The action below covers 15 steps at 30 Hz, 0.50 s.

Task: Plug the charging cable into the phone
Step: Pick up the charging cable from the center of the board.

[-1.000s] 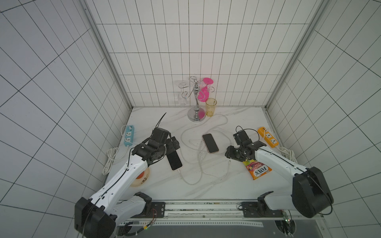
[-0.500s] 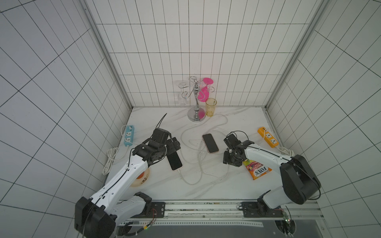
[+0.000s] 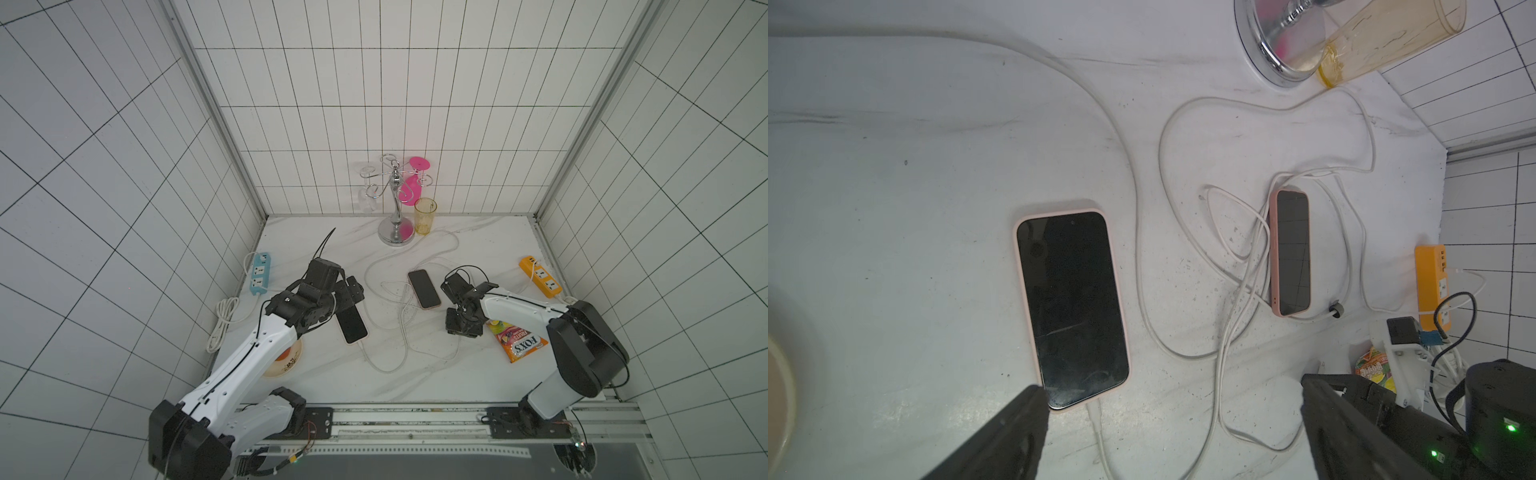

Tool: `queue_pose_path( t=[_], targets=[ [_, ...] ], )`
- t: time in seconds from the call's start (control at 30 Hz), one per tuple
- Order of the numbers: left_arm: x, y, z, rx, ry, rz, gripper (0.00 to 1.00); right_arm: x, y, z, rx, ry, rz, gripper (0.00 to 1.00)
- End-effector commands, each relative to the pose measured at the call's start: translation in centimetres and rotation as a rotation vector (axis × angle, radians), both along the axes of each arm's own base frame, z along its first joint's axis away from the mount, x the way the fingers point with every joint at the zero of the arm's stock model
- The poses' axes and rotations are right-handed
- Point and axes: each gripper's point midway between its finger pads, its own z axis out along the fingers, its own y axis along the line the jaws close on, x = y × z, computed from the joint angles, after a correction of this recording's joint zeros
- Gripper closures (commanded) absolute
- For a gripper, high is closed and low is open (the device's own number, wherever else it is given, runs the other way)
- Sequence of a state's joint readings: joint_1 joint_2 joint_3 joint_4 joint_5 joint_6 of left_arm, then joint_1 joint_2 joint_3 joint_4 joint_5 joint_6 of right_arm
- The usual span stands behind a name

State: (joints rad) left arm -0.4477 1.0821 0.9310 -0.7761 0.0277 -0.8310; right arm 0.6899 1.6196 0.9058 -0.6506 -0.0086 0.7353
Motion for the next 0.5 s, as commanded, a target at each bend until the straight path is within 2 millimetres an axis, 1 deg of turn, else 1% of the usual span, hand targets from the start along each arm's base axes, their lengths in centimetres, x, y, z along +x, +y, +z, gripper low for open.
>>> queue_pose_path(
  t=[0.0,0.1,0.17,0.37,0.47],
  targets=[
    [0.6,-0.9,2.2,-0.038,-0.06,-0.012,0.04,-0.4,0.2,-1.0,-0.014,0.022,-0.002,0.67],
    [0.4,-1.3,2.5,-0.04,-0.069,-0.024,0.04,-0.3,0.4,-0.8,-0.006,0.014,0.008,0.74],
    [0.3,-1.5,2.7,-0.043,-0.073,-0.031,0.04,0.0,0.7,0.0,0.01,-0.008,0.015,0.81],
    [0.1,-2.9,3.3,-0.066,-0.097,-0.079,0.05,1.2,1.7,3.0,0.079,-0.097,0.036,0.99],
    [-0.1,-3.6,3.7,-0.073,-0.115,-0.109,0.05,1.8,2.4,4.8,0.118,-0.137,0.065,1.0]
  ],
)
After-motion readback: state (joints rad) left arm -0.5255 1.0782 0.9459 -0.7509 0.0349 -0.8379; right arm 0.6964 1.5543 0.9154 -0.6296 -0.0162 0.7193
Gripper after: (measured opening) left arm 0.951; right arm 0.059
